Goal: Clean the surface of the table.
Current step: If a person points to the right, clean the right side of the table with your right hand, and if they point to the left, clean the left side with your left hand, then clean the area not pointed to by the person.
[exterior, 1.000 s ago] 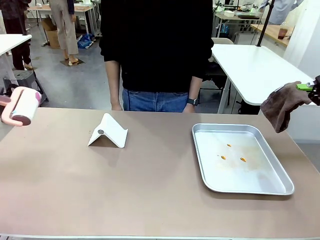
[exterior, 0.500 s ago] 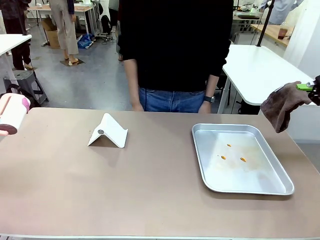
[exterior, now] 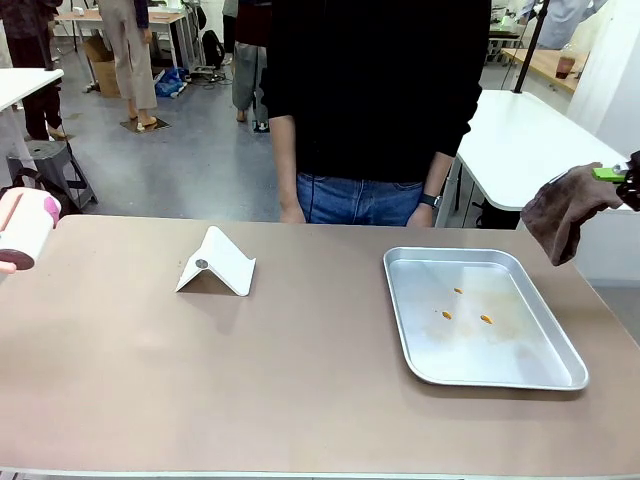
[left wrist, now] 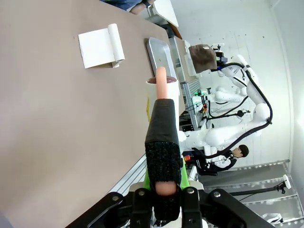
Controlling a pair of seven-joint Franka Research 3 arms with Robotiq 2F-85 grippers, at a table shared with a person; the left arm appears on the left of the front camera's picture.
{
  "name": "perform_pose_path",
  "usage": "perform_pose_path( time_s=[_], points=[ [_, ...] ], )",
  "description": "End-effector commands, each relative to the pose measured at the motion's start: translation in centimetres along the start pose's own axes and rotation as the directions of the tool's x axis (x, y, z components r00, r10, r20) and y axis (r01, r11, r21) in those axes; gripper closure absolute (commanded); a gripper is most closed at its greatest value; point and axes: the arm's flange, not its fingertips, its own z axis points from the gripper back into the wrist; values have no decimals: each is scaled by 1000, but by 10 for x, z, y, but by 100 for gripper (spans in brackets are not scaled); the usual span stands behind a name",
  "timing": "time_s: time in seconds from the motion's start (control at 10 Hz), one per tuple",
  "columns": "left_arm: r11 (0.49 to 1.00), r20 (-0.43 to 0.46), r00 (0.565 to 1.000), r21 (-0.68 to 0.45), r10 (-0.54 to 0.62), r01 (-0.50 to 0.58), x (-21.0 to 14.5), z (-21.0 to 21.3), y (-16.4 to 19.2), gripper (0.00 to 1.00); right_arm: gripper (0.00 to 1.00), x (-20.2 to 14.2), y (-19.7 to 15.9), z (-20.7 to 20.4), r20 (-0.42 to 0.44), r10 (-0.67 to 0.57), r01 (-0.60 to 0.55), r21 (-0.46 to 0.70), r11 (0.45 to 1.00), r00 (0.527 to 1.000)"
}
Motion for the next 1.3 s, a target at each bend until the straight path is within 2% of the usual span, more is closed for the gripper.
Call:
perform_pose_path(
  time_s=[0.0, 0.9, 1.0, 1.1, 1.2],
  points=[
    [1000, 8, 1000, 6, 3, -3, -2, -1, -4, 78, 100, 3, 5, 1, 6, -9, 9, 8, 1000, 1000],
    [1000, 8, 1000, 6, 3, -3, -2, -1, -4, 78, 100, 3, 5, 1, 6, -9, 9, 8, 1000, 1000],
    [1000, 8, 1000, 6, 3, -3, -2, -1, -4, 78, 96, 0, 0, 0, 0, 0, 0, 0, 1000, 1000],
    [1000, 8, 1000, 6, 3, -3, -2, -1, -4, 78, 96, 0, 12, -11, -54, 47, -51, -90, 995, 997],
    [1000, 8, 1000, 6, 3, -3, -2, -1, -4, 78, 96, 4, 17, -17, -82, 85, -93, -106, 990, 993]
  ],
)
